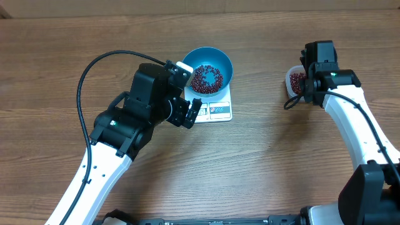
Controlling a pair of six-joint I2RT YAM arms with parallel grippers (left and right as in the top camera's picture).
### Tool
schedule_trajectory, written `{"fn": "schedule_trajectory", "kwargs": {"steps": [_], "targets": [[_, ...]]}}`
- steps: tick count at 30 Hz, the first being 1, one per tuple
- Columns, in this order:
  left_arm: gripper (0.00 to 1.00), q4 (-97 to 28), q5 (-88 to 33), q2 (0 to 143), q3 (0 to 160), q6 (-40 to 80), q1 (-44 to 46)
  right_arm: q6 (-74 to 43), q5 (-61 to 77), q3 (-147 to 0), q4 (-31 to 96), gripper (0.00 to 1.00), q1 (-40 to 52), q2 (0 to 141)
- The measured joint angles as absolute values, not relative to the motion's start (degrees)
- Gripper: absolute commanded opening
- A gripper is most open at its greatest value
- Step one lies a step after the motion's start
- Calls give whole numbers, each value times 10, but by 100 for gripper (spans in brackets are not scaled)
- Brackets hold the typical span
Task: Scoop item into bowl and weigh 150g on scale
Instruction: 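Move the empty scoop right back into the bean tub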
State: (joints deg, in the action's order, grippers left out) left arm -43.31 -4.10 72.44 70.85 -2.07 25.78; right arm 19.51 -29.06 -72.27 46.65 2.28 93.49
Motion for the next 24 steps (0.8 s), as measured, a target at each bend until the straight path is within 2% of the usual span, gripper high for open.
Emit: {"fn": "schedule_trajectory", "kwargs": {"steps": [12,24], "targets": [[100,-433,-41,724,708,-21,258,173,-281,-704,448,4,23,956],[100,-433,-41,724,708,-21,258,163,-153,-699,450,4,19,964]]}}
